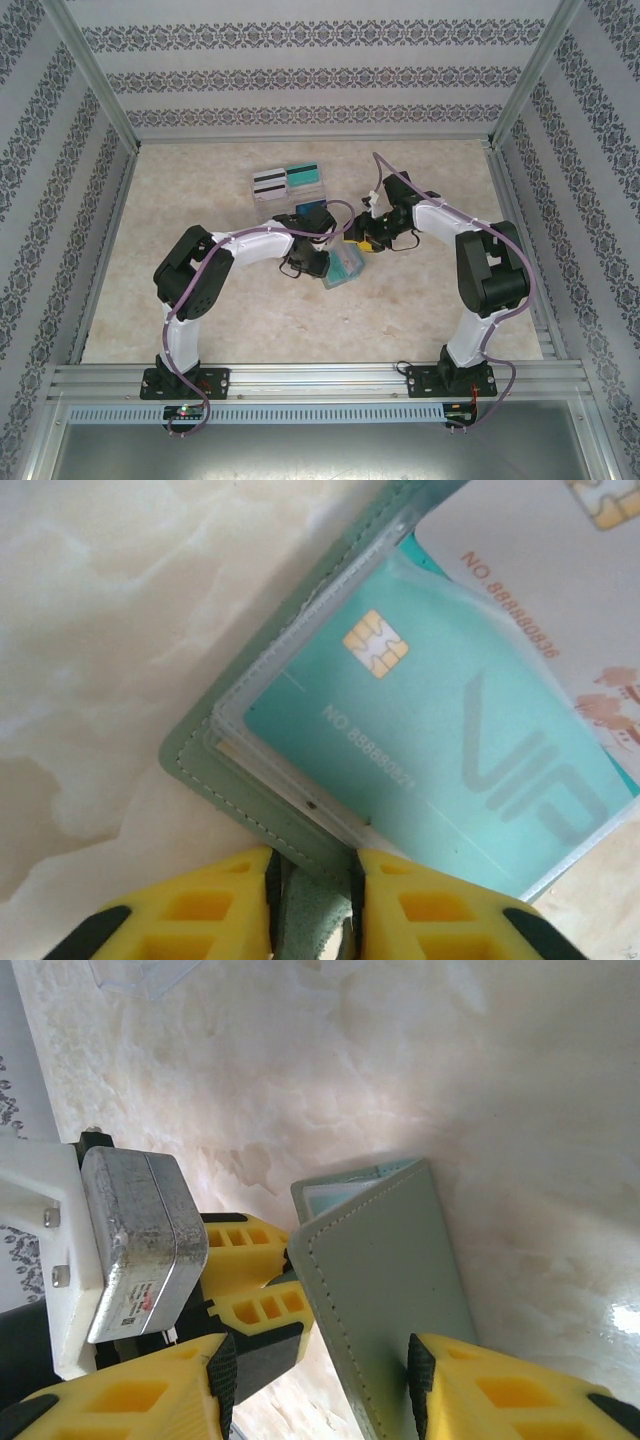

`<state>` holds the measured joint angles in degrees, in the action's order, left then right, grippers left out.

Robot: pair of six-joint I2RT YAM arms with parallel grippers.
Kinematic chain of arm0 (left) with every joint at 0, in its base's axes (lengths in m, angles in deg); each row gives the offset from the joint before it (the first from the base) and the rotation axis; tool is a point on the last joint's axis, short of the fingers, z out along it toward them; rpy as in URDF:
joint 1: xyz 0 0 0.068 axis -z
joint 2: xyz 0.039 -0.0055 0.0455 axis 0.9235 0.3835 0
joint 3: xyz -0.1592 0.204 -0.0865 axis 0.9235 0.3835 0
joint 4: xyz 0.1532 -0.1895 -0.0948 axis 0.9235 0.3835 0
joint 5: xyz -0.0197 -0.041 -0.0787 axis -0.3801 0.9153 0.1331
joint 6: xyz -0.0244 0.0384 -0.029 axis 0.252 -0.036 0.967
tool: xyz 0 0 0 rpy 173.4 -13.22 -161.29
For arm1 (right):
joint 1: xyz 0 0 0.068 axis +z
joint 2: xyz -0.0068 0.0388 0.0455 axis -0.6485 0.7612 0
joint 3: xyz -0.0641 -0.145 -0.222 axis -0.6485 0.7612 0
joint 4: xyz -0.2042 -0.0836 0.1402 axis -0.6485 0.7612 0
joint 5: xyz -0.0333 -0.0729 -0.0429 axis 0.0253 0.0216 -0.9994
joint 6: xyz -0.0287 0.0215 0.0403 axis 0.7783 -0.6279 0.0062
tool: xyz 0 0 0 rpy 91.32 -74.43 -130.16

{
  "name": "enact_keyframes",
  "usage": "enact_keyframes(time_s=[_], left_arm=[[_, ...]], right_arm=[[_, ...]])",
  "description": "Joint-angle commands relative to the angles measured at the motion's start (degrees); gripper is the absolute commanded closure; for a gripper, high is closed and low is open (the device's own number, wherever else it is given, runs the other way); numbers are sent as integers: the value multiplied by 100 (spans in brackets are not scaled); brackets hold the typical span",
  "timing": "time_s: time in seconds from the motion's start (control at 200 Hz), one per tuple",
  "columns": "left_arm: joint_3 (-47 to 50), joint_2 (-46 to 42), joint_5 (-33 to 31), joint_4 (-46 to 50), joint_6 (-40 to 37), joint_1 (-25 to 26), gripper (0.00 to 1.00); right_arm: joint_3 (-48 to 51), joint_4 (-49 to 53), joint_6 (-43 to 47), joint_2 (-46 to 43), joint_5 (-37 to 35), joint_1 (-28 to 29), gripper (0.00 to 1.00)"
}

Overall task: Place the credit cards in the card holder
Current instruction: Close the card holder at the center of the table.

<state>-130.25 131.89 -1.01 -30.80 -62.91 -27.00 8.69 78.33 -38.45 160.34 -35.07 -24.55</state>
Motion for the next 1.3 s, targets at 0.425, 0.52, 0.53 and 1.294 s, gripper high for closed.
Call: enact_keyframes(time_s=[0.425,0.52,0.53,1.294], left_arm=[[1213,-777,-109,-1788,136,-28,100],[1446,-892,-35,-2183,208,-50,100],[1466,-902,-27,-2209,214,-53,100],[2236,-1424,570,-3218,913,-169,80]], right_arm=[[299,-425,-418,-237,235,367,49],[295,-505,-508,-223,274,450,49],[299,-523,-516,-220,283,458,49],[446,-1153,-652,763,34,779,48]])
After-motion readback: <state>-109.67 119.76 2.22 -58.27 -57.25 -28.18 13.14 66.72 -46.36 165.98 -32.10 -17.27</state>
